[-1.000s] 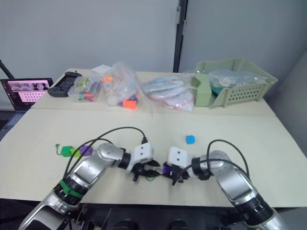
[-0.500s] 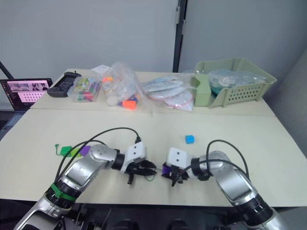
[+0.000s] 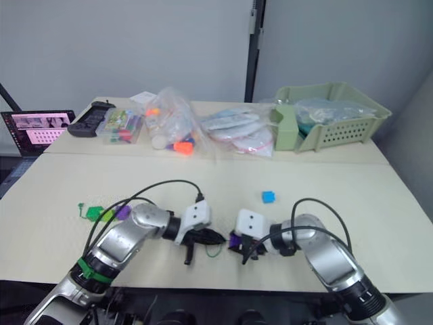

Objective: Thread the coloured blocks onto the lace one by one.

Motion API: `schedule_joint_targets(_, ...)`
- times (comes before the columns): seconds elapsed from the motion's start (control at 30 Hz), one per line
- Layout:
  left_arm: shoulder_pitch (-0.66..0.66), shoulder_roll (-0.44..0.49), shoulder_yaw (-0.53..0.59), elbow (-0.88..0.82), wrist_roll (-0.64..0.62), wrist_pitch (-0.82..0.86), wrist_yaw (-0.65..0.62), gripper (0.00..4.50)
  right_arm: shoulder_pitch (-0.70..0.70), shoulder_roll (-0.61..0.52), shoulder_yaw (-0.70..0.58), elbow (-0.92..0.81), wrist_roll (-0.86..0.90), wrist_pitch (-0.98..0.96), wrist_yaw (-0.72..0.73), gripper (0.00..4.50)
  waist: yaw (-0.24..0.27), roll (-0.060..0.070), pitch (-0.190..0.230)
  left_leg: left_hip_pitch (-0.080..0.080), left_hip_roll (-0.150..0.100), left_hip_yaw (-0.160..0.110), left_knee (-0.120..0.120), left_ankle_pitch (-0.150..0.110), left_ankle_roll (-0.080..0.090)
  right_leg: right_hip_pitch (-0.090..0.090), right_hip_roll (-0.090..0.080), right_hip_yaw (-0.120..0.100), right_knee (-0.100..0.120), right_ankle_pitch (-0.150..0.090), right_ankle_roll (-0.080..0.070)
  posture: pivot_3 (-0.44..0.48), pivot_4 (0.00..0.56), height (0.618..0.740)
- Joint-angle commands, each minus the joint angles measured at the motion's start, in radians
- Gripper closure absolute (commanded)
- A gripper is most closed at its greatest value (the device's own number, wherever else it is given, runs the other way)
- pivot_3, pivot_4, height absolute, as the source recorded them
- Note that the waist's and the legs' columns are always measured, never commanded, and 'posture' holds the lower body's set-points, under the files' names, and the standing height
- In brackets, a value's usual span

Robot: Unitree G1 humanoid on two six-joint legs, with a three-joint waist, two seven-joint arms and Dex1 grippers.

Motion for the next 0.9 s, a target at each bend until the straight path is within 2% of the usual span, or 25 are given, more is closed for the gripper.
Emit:
schedule_joint_targets(0.03, -0.026, -0.032, -0.041, 0.011, 0.026, -0.023, 0.012, 4.5, 0.013, 0.001, 0.034, -0.006, 0.007, 0.023, 0.008, 3.2, -0.001, 0.0, 0.0, 0.0, 0.0, 0.0, 0.0, 0.0, 0.0, 0.0, 0.0, 0.0, 0.0, 0.0, 0.0, 0.0, 0.15, 0.74)
schedule_joint_targets(0.3, -0.041, -0.036, -0.026, 0.023, 0.041, -0.024, 0.021, 4.5, 0.0, 0.008, 0.048, -0.002, 0.008, 0.04, 0.008, 3.2, 0.006, 0.0, 0.0, 0.001, -0.001, 0.0, 0.001, 0.0, 0.0, 0.002, -0.001, 0.0, -0.001, 0.0, 0.0, 0.0, 0.15, 0.74)
schedule_joint_targets(0.4, -0.037, -0.015, -0.009, -0.001, 0.028, -0.026, 0.006, 3.7, -0.007, 0.022, 0.041, 0.006, 0.011, 0.051, -0.006, 3.2, 0.003, 0.0, 0.0, 0.001, 0.0, 0.0, 0.001, 0.0, 0.0, 0.002, 0.0, 0.0, 0.0, 0.0, 0.0, 0.0, 0.15, 0.74)
schedule_joint_targets(0.47, -0.037, 0.0, 0.003, -0.011, 0.018, -0.024, -0.003, 3.04, -0.015, 0.032, 0.032, 0.012, 0.016, 0.059, -0.015, 2.16, -0.001, 0.0, 0.0, 0.001, 0.0, 0.0, 0.001, 0.0, 0.0, 0.002, 0.0, 0.0, 0.0, 0.0, 0.0, 0.0, 0.15, 0.74)
schedule_joint_targets(0.67, -0.019, 0.079, 0.028, -0.074, -0.016, -0.001, -0.046, 1.1, 0.001, 0.009, -0.032, -0.03, 0.058, 0.099, -0.022, 0.18, -0.004, 0.0, 0.0, -0.008, 0.0, 0.0, 0.001, 0.0, 0.0, -0.01, 0.0, 0.001, 0.002, 0.0, 0.0, 0.0, 0.15, 0.74)
schedule_joint_targets(0.7, -0.021, 0.084, 0.027, -0.076, -0.014, -0.003, -0.045, 0.75, 0.01, 0.001, -0.052, -0.046, 0.072, 0.111, -0.022, 0.0, -0.003, 0.0, 0.0, -0.009, 0.0, 0.0, 0.001, 0.0, 0.0, -0.011, 0.0, 0.001, 0.003, 0.0, 0.0, 0.0, 0.15, 0.74)
schedule_joint_targets(0.77, -0.028, 0.083, 0.019, -0.073, -0.005, -0.01, -0.039, 0.1, 0.025, -0.016, -0.08, -0.068, 0.09, 0.122, -0.03, 0.0, 0.001, 0.0, 0.0, -0.009, 0.0, 0.0, 0.001, 0.0, 0.0, -0.011, 0.0, 0.001, 0.003, 0.0, 0.0, 0.0, 0.15, 0.74)
schedule_joint_targets(0.9, -0.046, 0.046, -0.008, -0.069, 0.006, 0.001, -0.022, 0.03, 0.118, -0.092, -0.19, -0.148, 0.154, 0.142, -0.017, 0.0, 0.013, 0.0, 0.0, -0.011, -0.001, 0.0, 0.002, 0.0, 0.0, -0.01, -0.001, 0.001, 0.002, 0.0, 0.0, 0.0, 0.15, 0.74)
